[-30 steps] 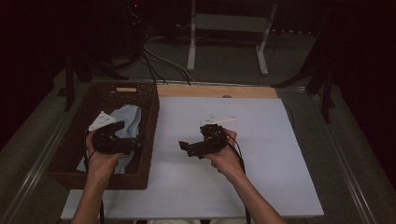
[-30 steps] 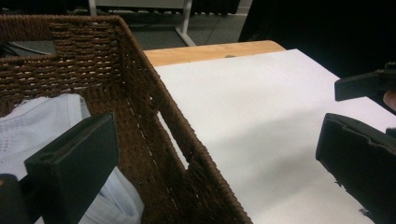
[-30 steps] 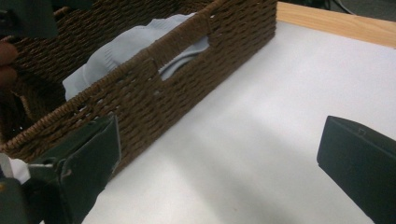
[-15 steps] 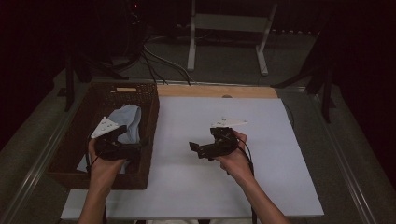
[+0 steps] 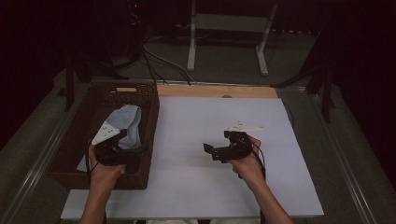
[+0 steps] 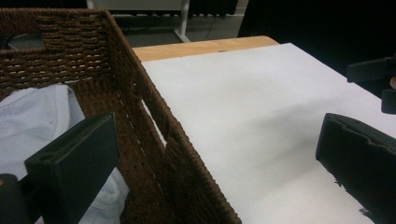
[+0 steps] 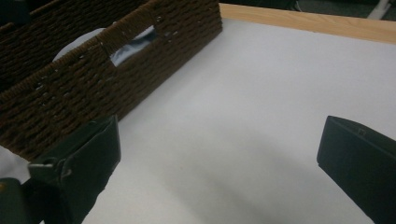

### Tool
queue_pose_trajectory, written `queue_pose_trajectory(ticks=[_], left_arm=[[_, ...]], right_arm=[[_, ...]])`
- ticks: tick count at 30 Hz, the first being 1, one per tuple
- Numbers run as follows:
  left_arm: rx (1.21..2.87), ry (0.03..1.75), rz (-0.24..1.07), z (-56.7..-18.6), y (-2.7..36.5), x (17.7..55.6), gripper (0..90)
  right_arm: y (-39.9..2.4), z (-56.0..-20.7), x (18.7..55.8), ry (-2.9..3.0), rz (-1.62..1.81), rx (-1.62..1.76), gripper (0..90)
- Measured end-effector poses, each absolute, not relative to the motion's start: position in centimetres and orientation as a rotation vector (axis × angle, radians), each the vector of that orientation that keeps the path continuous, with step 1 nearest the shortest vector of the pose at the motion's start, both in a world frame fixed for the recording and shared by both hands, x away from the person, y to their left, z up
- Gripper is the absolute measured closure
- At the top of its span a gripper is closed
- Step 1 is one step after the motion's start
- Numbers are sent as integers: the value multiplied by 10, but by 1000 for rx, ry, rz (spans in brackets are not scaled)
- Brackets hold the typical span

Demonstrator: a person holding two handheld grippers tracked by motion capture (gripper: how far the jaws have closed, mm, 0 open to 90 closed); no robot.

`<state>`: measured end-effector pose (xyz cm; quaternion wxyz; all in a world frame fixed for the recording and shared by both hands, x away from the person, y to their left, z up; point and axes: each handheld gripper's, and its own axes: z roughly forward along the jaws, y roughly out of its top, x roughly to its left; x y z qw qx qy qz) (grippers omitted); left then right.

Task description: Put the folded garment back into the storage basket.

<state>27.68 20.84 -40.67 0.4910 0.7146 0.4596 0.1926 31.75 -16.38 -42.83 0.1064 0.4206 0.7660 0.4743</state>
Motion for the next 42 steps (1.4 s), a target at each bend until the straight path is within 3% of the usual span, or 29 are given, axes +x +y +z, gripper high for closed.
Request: queue_pose_trajectory(ticks=[42], left_arm=[[1716,1112,499,-413,211,266,12]], right_arm=[[-248,-452,283,2050,1397,1326,0]])
